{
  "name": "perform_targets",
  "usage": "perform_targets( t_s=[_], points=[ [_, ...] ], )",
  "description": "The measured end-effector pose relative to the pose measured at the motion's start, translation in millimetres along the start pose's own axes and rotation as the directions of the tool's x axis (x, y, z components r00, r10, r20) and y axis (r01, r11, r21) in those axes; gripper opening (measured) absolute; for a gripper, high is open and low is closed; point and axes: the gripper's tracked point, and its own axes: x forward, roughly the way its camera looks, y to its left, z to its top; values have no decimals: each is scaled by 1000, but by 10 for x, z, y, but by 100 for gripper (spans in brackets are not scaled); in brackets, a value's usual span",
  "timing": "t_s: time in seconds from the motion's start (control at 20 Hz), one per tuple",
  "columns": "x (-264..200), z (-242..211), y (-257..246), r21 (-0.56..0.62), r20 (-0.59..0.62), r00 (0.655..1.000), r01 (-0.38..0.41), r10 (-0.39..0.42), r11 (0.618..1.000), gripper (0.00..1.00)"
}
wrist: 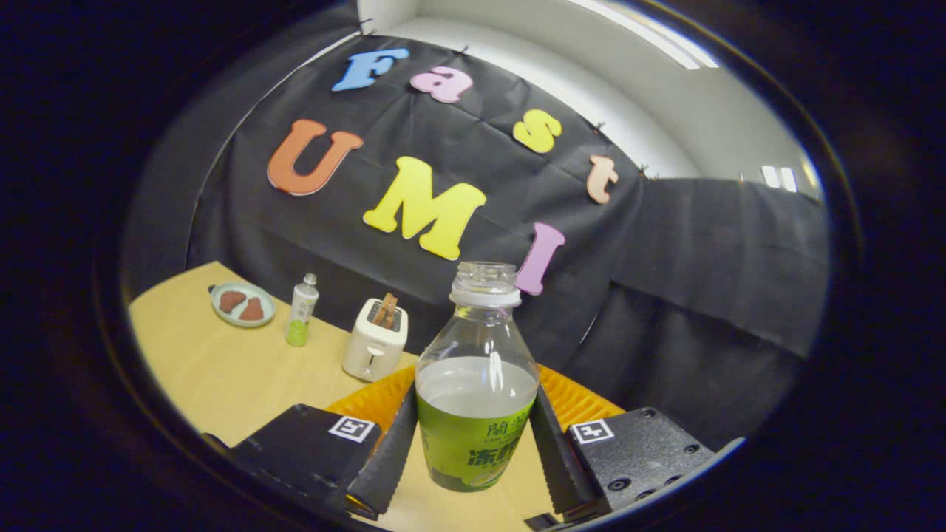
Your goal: Take the bottle from table, then pour the juice into the cup, finally place the bottle on the coaster
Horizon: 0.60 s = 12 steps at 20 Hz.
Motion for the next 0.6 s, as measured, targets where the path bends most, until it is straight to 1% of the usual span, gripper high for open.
perform_targets(
  t_s=[0.05, 0.1, 0.2, 0.35, 0.45, 0.55, 0.6],
  points=[
    [13, 16, -30, 35, 11, 1000, -16, 15, 999, 82],
    [31, 67, -41, 44, 35, 999, -31, 30, 999, 82],
    [102, 155, 11, 37, 77, 993, -87, 84, 995, 83],
    [193, 106, 149, 47, 121, 982, -154, 148, 987, 83],
    [319, -28, 247, 74, 139, 975, -183, 171, 980, 83],
    [456, -243, 443, 101, 130, 968, -229, 216, 968, 83],
    [556, -344, 481, 100, 133, 968, -228, 214, 968, 83]
  ],
)
